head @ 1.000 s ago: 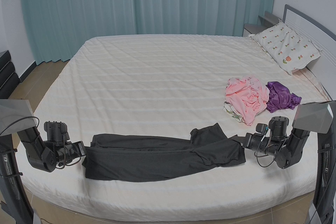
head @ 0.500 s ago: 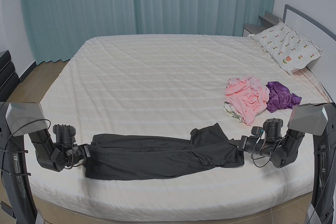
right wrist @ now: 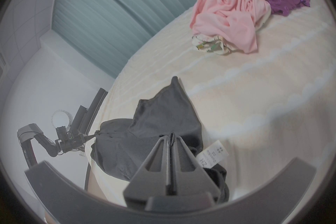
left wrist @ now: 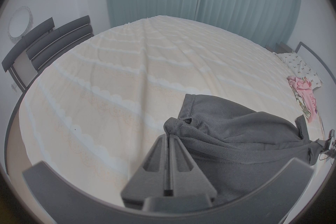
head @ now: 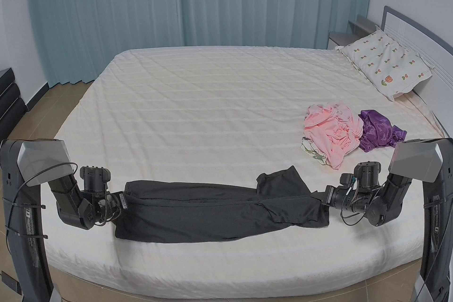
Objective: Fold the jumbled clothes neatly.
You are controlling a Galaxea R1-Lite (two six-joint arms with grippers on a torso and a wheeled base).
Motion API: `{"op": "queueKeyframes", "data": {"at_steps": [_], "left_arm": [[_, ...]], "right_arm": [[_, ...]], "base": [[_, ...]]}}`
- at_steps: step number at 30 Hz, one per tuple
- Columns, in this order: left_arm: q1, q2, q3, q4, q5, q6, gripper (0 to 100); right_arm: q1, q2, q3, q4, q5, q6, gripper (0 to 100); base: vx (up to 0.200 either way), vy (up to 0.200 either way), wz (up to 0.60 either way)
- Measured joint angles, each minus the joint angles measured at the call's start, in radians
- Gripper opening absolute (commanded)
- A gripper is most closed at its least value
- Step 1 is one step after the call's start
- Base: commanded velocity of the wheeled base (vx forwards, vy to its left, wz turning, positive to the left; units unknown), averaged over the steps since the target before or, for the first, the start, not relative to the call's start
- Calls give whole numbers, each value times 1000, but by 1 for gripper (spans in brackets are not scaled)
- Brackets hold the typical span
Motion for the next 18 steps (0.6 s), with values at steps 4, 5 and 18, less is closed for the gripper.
{"op": "queueKeyframes", "data": {"at_steps": [4,5,18], "left_arm": [[-1,18,-14,1,2,0,0],[-3,21,-16,1,2,0,0],[0,0,-8,6,-2,-9,100]], "right_arm": [[4,4,-11,13,-25,-2,0],[4,5,-13,14,-26,-2,0],[-4,-39,20,-26,-57,57,100]], "base": [[0,0,0],[0,0,0],[0,0,0]]}}
